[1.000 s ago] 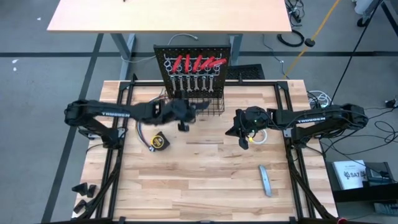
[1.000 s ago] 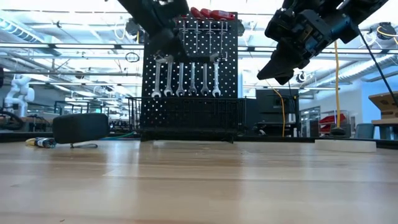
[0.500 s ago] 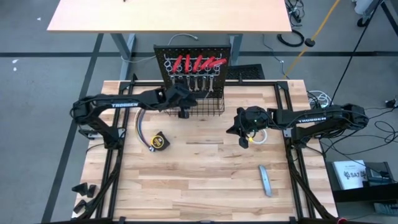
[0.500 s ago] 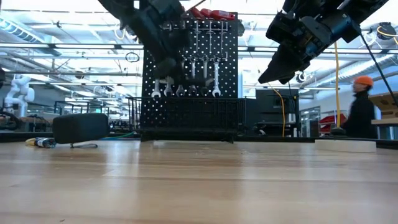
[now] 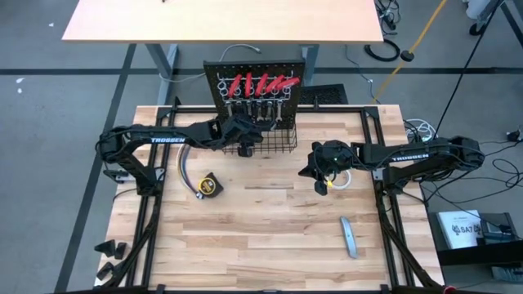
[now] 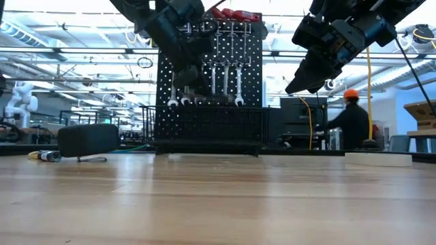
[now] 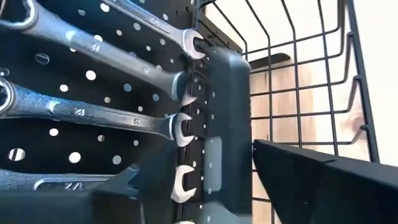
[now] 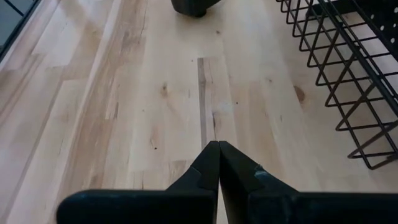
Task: Hang tools onto peg board
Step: Put the black knife cutter into the wire basket on the peg board, then put the gray knife cutter into the wire basket on the peg board
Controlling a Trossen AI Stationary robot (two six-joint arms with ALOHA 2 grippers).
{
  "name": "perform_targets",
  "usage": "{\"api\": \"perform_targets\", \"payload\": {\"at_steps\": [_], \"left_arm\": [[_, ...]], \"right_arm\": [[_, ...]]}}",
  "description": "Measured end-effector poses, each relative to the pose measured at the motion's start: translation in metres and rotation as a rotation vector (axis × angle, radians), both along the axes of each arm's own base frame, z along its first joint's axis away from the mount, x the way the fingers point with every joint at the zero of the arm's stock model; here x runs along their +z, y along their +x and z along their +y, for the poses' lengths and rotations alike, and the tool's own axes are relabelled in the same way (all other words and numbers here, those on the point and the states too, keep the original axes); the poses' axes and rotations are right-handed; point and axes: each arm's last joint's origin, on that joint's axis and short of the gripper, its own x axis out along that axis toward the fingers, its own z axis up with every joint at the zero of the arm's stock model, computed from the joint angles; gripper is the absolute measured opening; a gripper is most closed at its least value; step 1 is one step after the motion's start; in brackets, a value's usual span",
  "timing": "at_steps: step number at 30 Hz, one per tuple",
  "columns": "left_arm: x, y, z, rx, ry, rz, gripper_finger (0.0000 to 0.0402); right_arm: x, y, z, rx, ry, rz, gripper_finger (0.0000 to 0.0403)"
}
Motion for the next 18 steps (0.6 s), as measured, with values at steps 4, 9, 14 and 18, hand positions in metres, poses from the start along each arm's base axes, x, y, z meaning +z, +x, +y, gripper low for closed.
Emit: {"api": "perform_targets", "payload": {"at_steps": [4,9,14,18], "left_arm": [[0.000,0.002,-0.006,-0.018,-0.001,0.005,0.0235],[-0.001,0.003,-0.014,-0.038,0.000,0.012,0.0238],[0.005,0.000,-0.027,-0.073,-0.007,0.015,0.0239],[0.017,-0.004,-0.043,-0.110,-0.017,-0.025,0.0239]], "right_arm": [[0.000,0.000,0.000,-0.001,0.005,0.002,0.0000],[0.000,0.000,0.000,-0.011,0.020,0.006,0.0000],[-0.005,-0.005,0.001,-0.032,0.067,0.073,0.0000],[-0.008,-0.019,0.003,-0.074,0.123,0.191,0.0000]]}}
